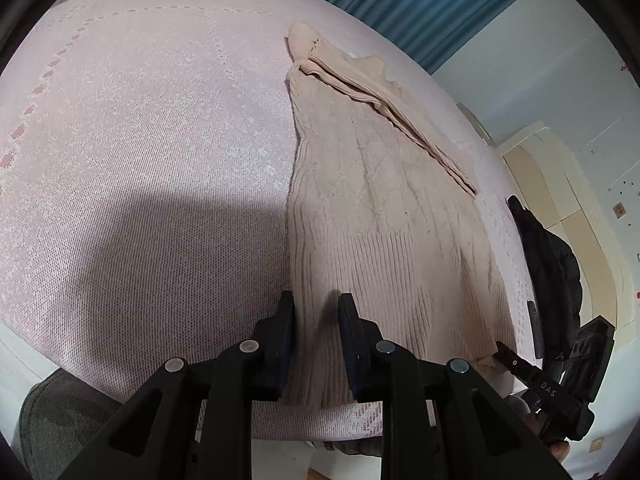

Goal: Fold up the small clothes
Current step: 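Grasp the sweater hem with the left gripper while the right gripper grasps the hem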

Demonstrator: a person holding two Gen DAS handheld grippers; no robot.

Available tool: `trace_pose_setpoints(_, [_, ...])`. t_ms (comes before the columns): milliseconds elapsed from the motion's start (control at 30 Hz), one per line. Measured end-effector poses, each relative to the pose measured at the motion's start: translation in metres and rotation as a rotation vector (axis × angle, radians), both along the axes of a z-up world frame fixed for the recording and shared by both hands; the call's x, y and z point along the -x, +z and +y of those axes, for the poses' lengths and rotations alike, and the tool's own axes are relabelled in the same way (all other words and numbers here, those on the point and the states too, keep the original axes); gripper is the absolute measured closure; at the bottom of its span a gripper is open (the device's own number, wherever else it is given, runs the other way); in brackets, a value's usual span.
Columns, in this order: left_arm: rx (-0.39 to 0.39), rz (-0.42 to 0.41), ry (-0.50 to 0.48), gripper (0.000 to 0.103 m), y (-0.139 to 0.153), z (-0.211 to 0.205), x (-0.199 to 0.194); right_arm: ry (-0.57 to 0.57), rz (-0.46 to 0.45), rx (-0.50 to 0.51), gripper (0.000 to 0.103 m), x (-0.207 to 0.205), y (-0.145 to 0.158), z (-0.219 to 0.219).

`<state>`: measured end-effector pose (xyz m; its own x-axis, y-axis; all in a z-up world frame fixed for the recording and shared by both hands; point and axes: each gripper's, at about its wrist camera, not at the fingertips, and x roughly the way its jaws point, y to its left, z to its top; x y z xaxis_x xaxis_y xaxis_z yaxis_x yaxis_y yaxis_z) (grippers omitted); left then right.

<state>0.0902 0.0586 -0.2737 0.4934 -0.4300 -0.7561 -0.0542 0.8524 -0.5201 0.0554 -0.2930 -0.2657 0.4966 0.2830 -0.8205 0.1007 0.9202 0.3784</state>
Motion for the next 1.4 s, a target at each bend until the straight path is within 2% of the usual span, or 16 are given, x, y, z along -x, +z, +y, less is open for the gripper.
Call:
trace_pose_setpoints(167, [0.048, 0.013, 0.0, 0.082, -0.002, 0.004, 0.004, -0.005, 0.011, -0.062, 0.084, 0.004, -0.002, -0.007])
trace_pose_setpoints(300, [0.057, 0.018, -0.003, 0.083, -0.002, 0.005, 0.006, -0.006, 0.009, -0.036, 0.084, 0.003, -0.001, -0.003])
trace_pose_setpoints(333, [0.058, 0.018, -0.006, 0.085, -0.001, 0.005, 0.006, -0.003, 0.007, -0.024, 0.084, 0.003, 0.0, -0.001])
trace_pose_setpoints(400, [0.056, 0.013, 0.014, 0.096, 0.0, 0.007, 0.007, 0.0, -0.002, 0.018, 0.089, 0.005, 0.002, 0.003])
trace_pose_setpoints(467, [0.092, 0.009, 0.013, 0.096, -0.001, 0.011, 0.006, 0.004, -0.017, 0.021, 0.093, 0.005, 0.004, 0.005])
trace_pose_setpoints(533, [0.152, -0.017, 0.002, 0.096, 0.002, 0.013, 0.006, 0.0, -0.04, 0.018, 0.094, 0.007, 0.007, 0.003])
trace_pose_setpoints(667, [0.193, -0.064, 0.021, 0.096, 0.012, 0.021, 0.007, -0.032, -0.111, 0.046, 0.094, 0.014, 0.022, 0.001])
trace_pose_setpoints(833, [0.25, -0.111, 0.085, 0.096, 0.034, 0.037, 0.002, -0.089, -0.138, -0.038, 0.095, 0.017, 0.041, -0.015])
trace_pose_setpoints(933, [0.237, -0.153, 0.097, 0.096, 0.059, 0.039, -0.011, -0.121, -0.184, -0.095, 0.095, 0.009, 0.062, -0.021])
trace_pose_setpoints(1067, [0.17, -0.227, 0.098, 0.096, 0.095, 0.03, -0.04, -0.165, -0.257, -0.165, 0.095, -0.016, 0.088, -0.03])
trace_pose_setpoints(1167, [0.098, -0.26, 0.121, 0.096, 0.114, 0.021, -0.069, -0.184, -0.297, -0.181, 0.095, -0.038, 0.102, -0.032])
trace_pose_setpoints(1267, [0.041, -0.268, 0.142, 0.096, 0.118, 0.016, -0.094, -0.206, -0.31, -0.216, 0.095, -0.071, 0.109, -0.037])
trace_pose_setpoints(1400, [0.052, -0.268, 0.164, 0.096, 0.116, 0.013, -0.137, -0.218, -0.328, -0.214, 0.095, -0.112, 0.11, -0.041])
